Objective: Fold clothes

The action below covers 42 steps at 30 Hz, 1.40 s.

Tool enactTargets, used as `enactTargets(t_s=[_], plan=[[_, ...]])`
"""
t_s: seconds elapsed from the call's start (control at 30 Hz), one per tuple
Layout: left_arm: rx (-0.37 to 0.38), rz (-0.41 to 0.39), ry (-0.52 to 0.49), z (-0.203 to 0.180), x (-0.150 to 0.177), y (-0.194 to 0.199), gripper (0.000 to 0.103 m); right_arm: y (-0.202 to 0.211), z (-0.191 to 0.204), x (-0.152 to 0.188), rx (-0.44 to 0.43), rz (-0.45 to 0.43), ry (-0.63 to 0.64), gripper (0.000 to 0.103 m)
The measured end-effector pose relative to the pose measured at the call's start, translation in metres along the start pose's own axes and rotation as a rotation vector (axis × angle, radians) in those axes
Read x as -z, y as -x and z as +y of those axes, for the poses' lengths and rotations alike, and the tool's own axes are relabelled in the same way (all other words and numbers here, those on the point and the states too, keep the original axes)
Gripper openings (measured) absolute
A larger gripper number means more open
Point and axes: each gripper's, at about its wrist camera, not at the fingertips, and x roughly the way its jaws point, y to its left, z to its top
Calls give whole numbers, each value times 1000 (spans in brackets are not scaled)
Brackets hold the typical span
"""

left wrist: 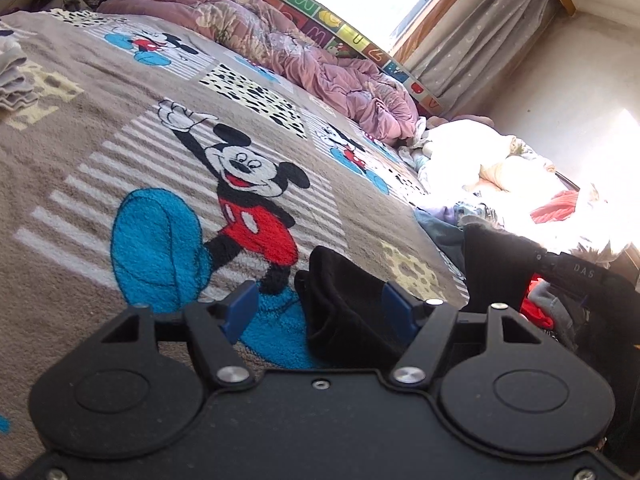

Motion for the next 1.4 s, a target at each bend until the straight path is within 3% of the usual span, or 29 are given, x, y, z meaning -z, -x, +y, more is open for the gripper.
enactTargets(t_s=[0.17, 0.27, 0.37, 0.47, 0.6, 0.73, 0.83, 0.97, 1.1, 1.17, 1.23, 1.4], plan=[[79, 47, -16, -27, 13, -11, 67, 41, -128, 3, 100, -91, -361, 13], [148, 85, -45, -60, 23, -22, 67, 47, -202, 57, 104, -104, -681, 13], [174, 124, -176, -116, 38, -38, 67, 53, -264, 113, 96, -109, -998, 13], [156, 171, -265, -162, 57, -68, 67, 40, -278, 172, 70, -85, -1169, 13], [131, 197, -284, -201, 77, -108, 67, 35, -278, 190, -5, -109, -1174, 10], [160, 145, -276, -237, 95, -130, 67, 32, -280, 194, -63, -114, -1183, 11], [121, 116, -251, -240, 118, -156, 68, 31, -280, 195, -95, -123, -1181, 12], [53, 184, -230, -228, 139, -185, 70, 32, -283, 197, -133, -129, -1192, 13], [61, 176, -182, -233, 126, -177, 70, 33, -287, 195, -155, -133, -1196, 13], [58, 246, -168, -229, 129, -185, 71, 36, -288, 193, -154, -134, -1196, 13], [71, 279, -221, -233, 126, -183, 71, 36, -288, 187, -150, -134, -1192, 13], [164, 237, -167, -210, 91, -129, 71, 43, -270, 146, -163, -162, -1055, 13]])
